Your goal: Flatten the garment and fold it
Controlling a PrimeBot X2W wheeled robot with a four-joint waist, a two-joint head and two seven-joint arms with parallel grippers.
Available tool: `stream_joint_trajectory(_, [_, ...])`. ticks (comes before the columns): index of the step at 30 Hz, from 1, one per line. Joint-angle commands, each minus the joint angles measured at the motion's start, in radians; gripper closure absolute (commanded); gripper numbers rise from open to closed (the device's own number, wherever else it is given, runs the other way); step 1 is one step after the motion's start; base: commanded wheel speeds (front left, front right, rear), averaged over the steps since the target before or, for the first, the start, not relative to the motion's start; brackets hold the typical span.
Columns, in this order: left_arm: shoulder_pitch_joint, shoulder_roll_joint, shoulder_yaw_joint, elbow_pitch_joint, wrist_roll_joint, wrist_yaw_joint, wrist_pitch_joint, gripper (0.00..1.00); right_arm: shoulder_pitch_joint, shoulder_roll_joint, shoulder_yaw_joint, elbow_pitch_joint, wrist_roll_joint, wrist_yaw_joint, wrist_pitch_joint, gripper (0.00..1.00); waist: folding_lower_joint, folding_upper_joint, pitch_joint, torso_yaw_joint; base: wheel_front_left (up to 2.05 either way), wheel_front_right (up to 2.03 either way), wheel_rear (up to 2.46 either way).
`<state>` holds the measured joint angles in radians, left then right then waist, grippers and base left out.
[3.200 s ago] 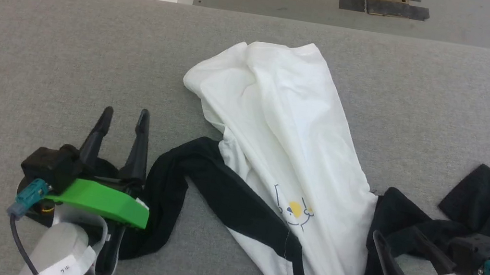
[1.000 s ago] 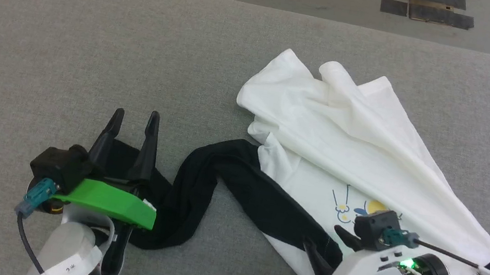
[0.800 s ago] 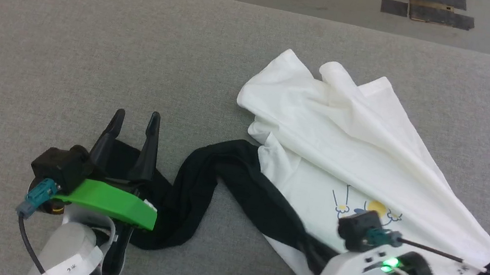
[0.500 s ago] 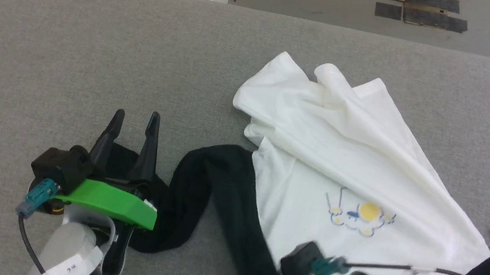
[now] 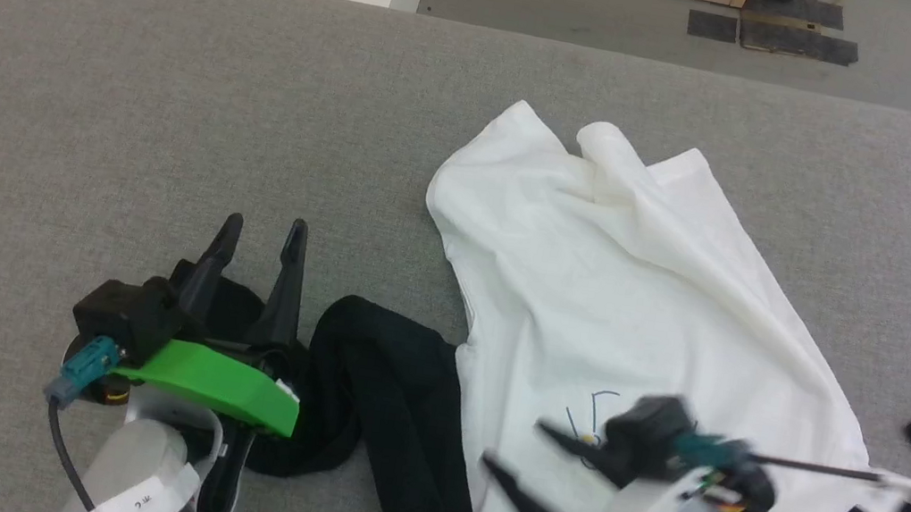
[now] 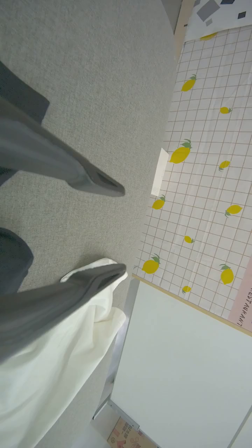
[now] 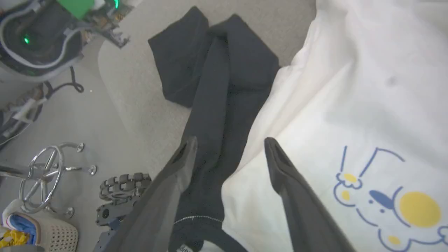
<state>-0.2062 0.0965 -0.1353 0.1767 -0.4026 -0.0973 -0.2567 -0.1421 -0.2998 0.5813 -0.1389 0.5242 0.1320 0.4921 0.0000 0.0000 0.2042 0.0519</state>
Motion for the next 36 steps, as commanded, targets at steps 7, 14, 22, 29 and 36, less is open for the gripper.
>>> stream_joint_trajectory(7, [-0.006, 0.034, -0.094, 0.013, 0.055, -0.016, 0.088, 0.0, 0.069, 0.122, -0.369, -0.035, -0.185, -0.001, -0.298, 0.0, 0.0, 0.0, -0.028, -0.017, 0.0, 0.0, 0.0])
stream_joint_trajectory(14, [-0.051, 0.1, -0.252, 0.065, 0.117, -0.023, 0.393, 0.0, 0.132, 0.209, -0.582, -0.014, -0.324, -0.001, -0.43, 0.0, 0.0, 0.0, -0.039, -0.04, 0.0, 0.0, 0.0])
stream_joint_trajectory(22, [-0.013, 0.159, -0.249, 0.02, 0.18, 0.158, 0.863, 0.0, 0.156, 0.244, -0.604, -0.015, -0.323, -0.001, -0.437, 0.0, 0.0, 0.0, -0.04, -0.074, 0.0, 0.0, 0.0])
stream_joint_trajectory(29, [0.009, 0.197, -0.251, -0.023, 0.141, 0.125, 0.966, 1.0, 0.143, 0.249, -0.588, -0.016, -0.312, -0.001, -0.435, 0.0, 0.0, 0.0, -0.011, -0.079, 0.0, 0.0, 0.0])
stream_joint_trajectory(36, [-0.165, 0.293, -0.181, 0.028, 0.207, 0.092, 0.663, 1.0, 0.089, 0.249, -0.572, -0.015, -0.308, -0.001, -0.438, 0.0, 0.0, 0.0, 0.047, -0.089, 0.0, 0.0, 0.0])
